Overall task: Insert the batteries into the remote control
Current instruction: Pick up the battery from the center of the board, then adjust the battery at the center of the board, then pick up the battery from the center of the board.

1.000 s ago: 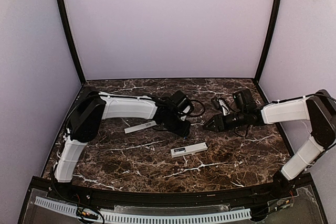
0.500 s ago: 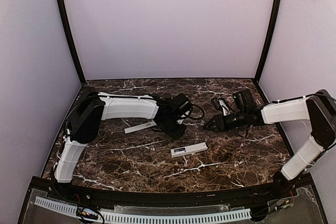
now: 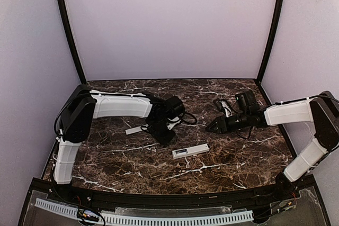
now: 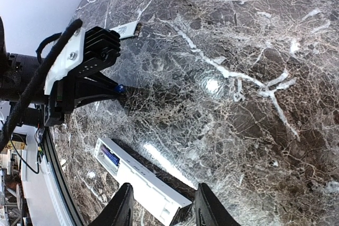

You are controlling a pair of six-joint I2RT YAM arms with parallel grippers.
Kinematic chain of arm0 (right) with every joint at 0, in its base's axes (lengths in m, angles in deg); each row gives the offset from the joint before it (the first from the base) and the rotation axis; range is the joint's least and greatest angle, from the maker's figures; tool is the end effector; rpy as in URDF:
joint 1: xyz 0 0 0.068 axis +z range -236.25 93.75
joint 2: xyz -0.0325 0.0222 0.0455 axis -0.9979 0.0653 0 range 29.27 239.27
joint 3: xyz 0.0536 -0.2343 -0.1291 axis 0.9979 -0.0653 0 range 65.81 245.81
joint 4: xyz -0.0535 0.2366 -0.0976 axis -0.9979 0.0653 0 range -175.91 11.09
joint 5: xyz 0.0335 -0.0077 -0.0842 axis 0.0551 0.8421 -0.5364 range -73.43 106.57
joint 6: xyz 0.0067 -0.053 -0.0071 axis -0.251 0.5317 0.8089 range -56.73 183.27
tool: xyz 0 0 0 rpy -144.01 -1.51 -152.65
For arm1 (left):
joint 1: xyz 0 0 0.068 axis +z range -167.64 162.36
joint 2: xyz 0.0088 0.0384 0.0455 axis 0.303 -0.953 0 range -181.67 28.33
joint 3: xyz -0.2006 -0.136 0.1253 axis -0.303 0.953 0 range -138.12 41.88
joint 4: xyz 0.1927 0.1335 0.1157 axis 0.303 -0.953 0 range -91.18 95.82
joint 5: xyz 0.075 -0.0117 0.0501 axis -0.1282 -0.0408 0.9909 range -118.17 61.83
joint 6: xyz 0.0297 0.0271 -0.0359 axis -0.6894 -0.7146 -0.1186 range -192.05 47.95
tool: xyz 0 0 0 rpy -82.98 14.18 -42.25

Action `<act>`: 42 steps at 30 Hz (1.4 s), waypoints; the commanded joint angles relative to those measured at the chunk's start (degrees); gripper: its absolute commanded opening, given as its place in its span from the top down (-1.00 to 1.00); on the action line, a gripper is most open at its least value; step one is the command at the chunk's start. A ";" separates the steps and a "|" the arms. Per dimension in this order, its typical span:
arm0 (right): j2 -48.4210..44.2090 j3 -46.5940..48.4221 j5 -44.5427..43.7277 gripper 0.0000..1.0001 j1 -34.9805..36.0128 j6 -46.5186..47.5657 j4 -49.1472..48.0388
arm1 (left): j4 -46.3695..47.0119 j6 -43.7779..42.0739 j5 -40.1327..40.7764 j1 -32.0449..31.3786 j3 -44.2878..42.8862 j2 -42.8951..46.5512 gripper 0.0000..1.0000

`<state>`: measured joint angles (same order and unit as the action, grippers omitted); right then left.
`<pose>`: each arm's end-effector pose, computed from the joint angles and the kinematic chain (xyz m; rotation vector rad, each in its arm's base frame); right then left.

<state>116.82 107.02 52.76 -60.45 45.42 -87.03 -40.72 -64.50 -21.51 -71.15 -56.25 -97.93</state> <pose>0.2553 0.1468 0.1686 -0.4927 2.3903 1.1041 0.2706 -0.3588 0.1583 1.0930 2.6346 -0.0518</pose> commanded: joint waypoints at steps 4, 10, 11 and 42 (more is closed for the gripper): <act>-1.33 -1.04 -0.30 0.23 -0.41 0.62 -0.19 | -8.63 -2.52 -2.28 1.00 5.89 1.77 0.66; -1.67 -1.42 -0.37 0.23 -0.41 0.36 -0.59 | -9.34 -3.44 -2.97 1.78 4.39 0.97 0.54; -1.70 -1.59 -0.41 0.24 -0.43 0.26 -0.88 | -9.48 -3.54 -2.97 1.85 3.72 0.65 0.54; -2.29 -3.17 0.55 0.27 -0.46 0.01 -1.09 | 0.82 -6.31 -2.33 2.19 6.53 8.97 0.99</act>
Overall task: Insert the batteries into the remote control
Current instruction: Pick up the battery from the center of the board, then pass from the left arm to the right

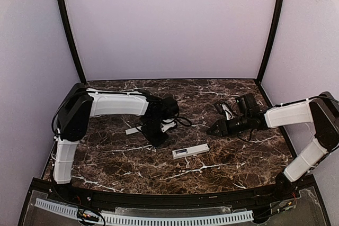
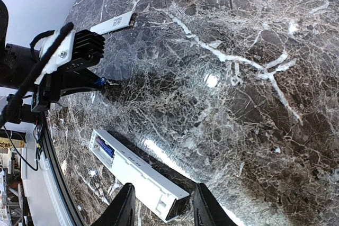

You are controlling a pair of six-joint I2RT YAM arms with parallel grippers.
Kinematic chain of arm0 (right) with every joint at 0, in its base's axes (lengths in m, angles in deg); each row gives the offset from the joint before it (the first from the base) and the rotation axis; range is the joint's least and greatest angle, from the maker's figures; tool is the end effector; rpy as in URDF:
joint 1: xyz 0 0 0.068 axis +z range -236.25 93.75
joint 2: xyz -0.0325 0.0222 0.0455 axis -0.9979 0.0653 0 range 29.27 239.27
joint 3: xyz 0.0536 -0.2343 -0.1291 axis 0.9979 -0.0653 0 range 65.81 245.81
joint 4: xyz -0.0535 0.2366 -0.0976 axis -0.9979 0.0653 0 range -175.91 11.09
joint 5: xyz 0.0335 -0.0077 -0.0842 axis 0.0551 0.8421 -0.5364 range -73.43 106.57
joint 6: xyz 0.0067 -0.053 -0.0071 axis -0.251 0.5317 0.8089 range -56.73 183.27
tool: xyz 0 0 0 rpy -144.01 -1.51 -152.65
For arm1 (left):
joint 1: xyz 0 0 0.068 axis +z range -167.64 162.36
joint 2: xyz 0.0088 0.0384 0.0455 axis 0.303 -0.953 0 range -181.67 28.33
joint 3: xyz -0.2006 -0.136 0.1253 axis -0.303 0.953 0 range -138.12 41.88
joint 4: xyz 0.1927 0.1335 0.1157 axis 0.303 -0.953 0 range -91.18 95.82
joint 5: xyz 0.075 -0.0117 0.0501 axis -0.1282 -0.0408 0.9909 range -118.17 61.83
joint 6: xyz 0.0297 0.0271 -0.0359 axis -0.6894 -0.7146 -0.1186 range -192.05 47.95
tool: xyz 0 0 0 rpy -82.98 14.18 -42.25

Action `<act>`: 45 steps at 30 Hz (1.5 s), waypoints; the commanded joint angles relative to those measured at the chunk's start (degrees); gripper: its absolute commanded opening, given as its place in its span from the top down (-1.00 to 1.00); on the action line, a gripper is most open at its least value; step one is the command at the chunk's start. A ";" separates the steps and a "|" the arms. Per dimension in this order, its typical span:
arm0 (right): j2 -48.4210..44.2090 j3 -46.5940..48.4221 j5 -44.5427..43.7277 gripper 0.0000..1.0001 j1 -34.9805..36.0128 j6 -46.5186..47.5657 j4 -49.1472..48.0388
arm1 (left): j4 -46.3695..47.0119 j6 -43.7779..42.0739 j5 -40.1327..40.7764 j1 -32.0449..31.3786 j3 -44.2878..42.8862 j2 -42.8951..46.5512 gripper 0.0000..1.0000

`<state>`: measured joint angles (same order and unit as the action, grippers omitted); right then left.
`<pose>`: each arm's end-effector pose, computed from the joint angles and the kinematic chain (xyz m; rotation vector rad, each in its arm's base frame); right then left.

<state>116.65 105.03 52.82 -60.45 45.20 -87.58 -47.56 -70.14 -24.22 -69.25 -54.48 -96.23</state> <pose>0.2491 0.1439 0.1604 -0.4832 2.4156 1.1058 0.2691 -0.3355 0.1596 1.2453 2.7068 -0.0068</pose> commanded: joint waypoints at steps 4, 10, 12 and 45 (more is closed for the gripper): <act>-3.23 -1.85 1.00 0.26 -0.47 0.29 -0.29 | 17.04 -1.48 -2.08 0.30 11.50 14.77 0.99; -3.98 -2.28 1.49 0.24 -0.45 0.40 -0.04 | 27.72 -4.51 -16.14 -0.89 19.20 20.95 0.98; -4.13 -2.38 1.59 0.24 -0.47 0.27 -0.24 | 29.69 -6.01 -17.24 -2.22 20.18 21.30 0.97; -14.37 -6.71 14.03 0.38 4.57 -3.76 -17.98 | 76.57 -1.43 -21.07 -7.01 45.03 30.88 0.99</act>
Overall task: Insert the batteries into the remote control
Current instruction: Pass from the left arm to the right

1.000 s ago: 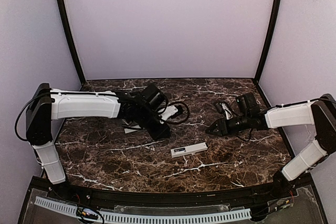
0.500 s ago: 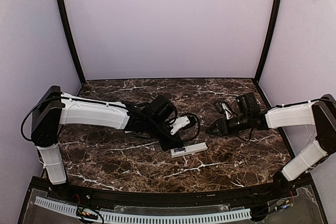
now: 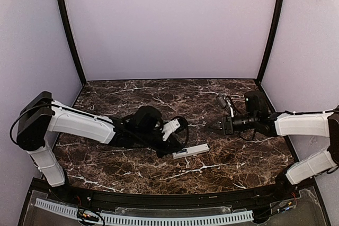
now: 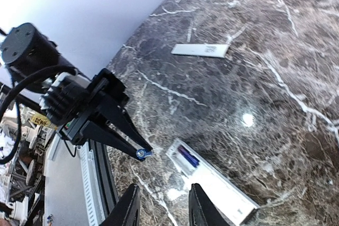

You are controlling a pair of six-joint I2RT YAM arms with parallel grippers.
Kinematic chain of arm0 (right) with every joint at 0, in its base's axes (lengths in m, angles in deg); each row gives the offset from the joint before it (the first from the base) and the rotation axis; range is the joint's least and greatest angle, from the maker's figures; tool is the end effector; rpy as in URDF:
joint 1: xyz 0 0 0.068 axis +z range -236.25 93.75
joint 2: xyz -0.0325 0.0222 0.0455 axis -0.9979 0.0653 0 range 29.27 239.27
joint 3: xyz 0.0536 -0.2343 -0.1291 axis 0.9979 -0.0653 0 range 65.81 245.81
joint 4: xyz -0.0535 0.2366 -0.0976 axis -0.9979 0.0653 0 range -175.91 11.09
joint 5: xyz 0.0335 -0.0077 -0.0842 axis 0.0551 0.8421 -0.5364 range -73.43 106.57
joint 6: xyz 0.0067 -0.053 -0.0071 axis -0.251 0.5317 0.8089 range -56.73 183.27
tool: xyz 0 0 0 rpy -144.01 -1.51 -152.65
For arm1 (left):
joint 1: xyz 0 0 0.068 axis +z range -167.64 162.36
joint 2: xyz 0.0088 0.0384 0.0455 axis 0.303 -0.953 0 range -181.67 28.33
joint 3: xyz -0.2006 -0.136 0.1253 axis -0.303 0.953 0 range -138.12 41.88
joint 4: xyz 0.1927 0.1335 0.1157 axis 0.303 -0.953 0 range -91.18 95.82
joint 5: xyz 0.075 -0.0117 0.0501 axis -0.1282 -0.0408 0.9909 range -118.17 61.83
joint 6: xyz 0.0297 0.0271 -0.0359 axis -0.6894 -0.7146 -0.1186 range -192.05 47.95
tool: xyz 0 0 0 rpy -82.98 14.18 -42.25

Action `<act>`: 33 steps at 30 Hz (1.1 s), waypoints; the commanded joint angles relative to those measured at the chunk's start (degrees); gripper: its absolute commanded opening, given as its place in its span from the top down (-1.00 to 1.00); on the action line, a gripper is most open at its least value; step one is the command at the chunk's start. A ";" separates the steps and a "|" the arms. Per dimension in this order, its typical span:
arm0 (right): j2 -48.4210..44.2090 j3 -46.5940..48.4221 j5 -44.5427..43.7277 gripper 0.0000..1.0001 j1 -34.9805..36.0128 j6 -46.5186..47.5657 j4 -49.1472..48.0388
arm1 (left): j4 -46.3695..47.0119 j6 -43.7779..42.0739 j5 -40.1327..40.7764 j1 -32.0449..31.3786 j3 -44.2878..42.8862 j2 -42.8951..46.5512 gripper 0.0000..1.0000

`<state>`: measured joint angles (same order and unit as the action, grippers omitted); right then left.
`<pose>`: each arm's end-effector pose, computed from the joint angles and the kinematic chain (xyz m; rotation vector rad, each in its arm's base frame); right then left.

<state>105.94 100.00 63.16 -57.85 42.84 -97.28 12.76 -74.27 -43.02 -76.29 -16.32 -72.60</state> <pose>0.2206 0.1487 0.1985 -0.6730 2.1150 1.3488 0.1893 -0.3281 0.1871 1.2937 1.9000 -0.8182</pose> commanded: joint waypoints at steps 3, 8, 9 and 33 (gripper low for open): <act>-6.95 -2.35 4.51 0.37 3.90 -0.74 -10.56 | 26.96 3.35 -4.10 0.03 11.76 10.53 0.99; -10.81 -1.35 4.61 0.34 7.10 1.99 -10.58 | 32.63 1.83 -6.14 -0.56 15.37 15.07 0.98; -11.40 -1.00 4.86 0.34 7.71 2.50 -10.58 | 33.23 1.41 -6.37 -0.66 15.87 15.87 0.98; -9.65 11.15 0.81 0.51 20.27 16.78 2.00 | 36.91 4.80 -13.10 -2.35 14.85 17.20 0.93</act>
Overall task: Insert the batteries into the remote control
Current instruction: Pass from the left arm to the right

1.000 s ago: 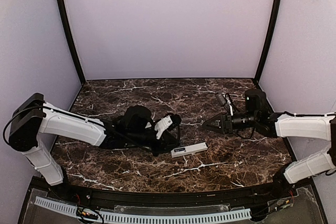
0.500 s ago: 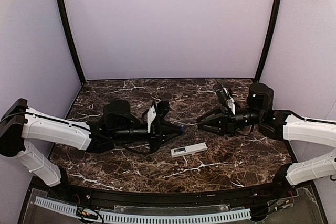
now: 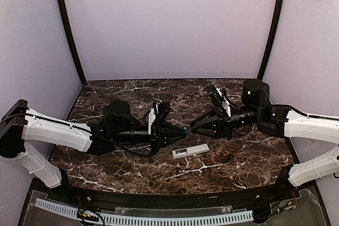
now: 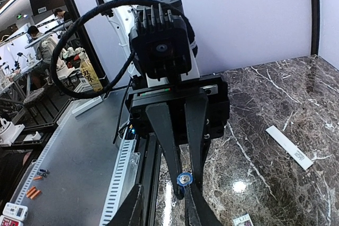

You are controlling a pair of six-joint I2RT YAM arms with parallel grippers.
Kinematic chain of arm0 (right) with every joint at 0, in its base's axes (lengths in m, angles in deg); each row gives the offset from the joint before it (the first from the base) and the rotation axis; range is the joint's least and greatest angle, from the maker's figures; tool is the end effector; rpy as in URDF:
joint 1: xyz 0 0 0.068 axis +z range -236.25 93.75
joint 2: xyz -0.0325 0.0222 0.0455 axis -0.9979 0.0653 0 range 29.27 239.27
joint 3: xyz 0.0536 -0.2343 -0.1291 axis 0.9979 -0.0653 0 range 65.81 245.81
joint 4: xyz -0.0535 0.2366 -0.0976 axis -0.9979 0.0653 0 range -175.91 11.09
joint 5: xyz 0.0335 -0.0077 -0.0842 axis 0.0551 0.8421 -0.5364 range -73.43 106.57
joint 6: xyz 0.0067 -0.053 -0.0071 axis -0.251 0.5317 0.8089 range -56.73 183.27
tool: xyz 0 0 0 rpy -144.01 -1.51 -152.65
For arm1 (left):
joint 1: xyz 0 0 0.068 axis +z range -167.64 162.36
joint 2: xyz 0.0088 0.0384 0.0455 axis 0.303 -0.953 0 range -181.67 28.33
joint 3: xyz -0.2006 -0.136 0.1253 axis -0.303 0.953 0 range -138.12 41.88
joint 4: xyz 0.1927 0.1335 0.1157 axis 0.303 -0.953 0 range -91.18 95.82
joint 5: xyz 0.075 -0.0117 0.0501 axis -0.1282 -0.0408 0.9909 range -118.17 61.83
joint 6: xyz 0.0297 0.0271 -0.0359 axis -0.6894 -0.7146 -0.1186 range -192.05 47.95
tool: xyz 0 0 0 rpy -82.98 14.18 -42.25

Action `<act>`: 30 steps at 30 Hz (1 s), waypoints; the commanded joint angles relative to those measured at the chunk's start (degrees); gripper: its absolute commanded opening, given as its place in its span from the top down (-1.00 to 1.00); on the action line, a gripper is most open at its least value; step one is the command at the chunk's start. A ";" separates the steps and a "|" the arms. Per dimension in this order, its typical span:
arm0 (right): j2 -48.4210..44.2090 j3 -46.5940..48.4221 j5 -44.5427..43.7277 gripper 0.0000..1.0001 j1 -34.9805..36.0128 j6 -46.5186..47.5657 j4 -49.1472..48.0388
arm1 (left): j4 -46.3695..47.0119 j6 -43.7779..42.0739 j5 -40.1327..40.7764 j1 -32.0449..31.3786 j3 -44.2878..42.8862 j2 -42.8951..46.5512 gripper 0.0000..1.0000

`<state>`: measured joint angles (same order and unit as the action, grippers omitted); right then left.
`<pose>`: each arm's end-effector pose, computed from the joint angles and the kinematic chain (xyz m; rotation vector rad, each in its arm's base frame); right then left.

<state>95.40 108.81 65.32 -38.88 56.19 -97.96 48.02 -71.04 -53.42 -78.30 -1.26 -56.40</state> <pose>0.1548 0.2078 0.2953 -1.2538 1.4626 1.4070 0.1461 -0.2908 0.2598 1.1432 1.2441 -1.1704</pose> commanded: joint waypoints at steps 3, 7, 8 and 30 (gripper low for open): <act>1.36 2.87 -2.04 0.54 1.86 4.06 3.29 | 1.89 1.90 -2.88 -0.42 -0.24 0.98 0.93; 2.04 2.92 -3.00 0.57 2.36 4.39 3.09 | 2.18 2.30 -3.54 -0.43 -0.39 0.78 0.93; 2.29 2.96 -3.13 0.58 2.45 4.44 3.09 | 2.14 2.31 -3.70 -0.47 -0.38 0.79 0.93; 3.84 4.37 -3.15 0.89 3.25 5.75 4.50 | 1.40 2.76 -3.45 -0.51 -0.86 0.26 0.92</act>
<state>98.94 111.65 62.72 -36.37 61.64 -93.48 48.59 -68.41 -56.22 -78.61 -1.26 -56.40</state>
